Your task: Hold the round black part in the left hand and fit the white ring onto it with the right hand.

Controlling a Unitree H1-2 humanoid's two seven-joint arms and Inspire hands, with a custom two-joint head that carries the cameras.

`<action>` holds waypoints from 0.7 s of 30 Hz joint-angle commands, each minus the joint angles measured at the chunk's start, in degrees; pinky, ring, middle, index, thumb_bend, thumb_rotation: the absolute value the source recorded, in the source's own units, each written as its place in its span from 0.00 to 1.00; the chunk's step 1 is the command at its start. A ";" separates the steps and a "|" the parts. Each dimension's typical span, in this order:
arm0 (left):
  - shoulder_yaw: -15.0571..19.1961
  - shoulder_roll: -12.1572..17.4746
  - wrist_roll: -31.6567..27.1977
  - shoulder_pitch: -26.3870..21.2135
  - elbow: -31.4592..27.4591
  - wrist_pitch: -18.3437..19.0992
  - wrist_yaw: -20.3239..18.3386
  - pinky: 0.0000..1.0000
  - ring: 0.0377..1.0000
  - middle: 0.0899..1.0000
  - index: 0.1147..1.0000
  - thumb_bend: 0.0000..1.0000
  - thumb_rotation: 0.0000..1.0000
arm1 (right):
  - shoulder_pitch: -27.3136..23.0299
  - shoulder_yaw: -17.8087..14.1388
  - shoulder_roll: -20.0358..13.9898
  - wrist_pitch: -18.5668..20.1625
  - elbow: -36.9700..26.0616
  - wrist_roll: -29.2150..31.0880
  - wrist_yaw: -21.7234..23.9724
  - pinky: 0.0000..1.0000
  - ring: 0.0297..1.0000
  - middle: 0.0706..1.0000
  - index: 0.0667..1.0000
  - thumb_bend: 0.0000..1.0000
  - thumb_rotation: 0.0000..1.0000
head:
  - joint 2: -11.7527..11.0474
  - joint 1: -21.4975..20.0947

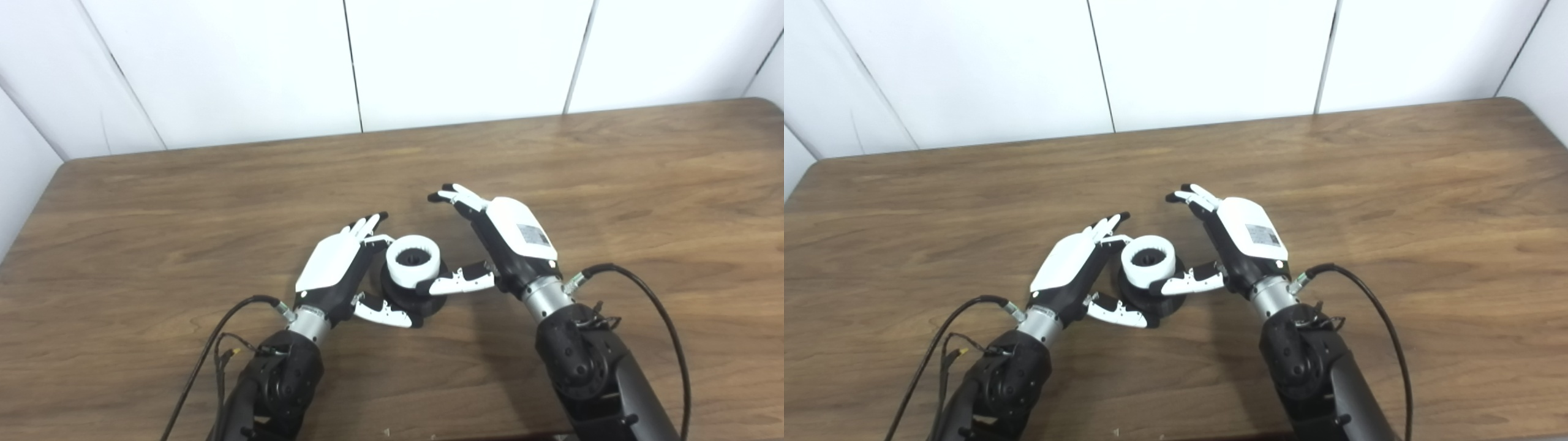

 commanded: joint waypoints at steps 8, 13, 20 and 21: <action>0.52 0.30 0.60 -2.03 -1.70 -0.10 0.56 1.00 1.00 1.00 0.56 0.88 0.28 | -4.61 0.24 -4.38 3.38 -4.75 1.14 11.01 0.91 0.98 1.00 0.97 1.00 0.44 | 0.09 -0.15; 0.57 0.43 0.81 -2.12 -1.74 0.05 0.47 1.00 1.00 1.00 0.56 0.88 0.27 | -5.59 0.07 -5.83 4.92 -5.35 1.24 14.81 0.90 0.98 1.00 0.98 1.00 0.40 | 0.06 -0.14; 0.65 0.34 0.82 -2.10 -1.66 -0.10 0.80 1.00 1.00 1.00 0.56 0.88 0.27 | -5.73 -0.07 -6.22 5.65 -5.66 1.04 15.67 0.90 0.99 1.00 0.98 1.00 0.42 | 0.10 -0.01; 0.67 0.31 0.75 -2.07 -1.68 -0.11 0.80 1.00 1.00 1.00 0.56 0.88 0.27 | -5.72 -0.07 -6.24 5.68 -5.67 1.05 15.69 0.90 0.99 1.00 0.98 1.00 0.42 | 0.10 -0.01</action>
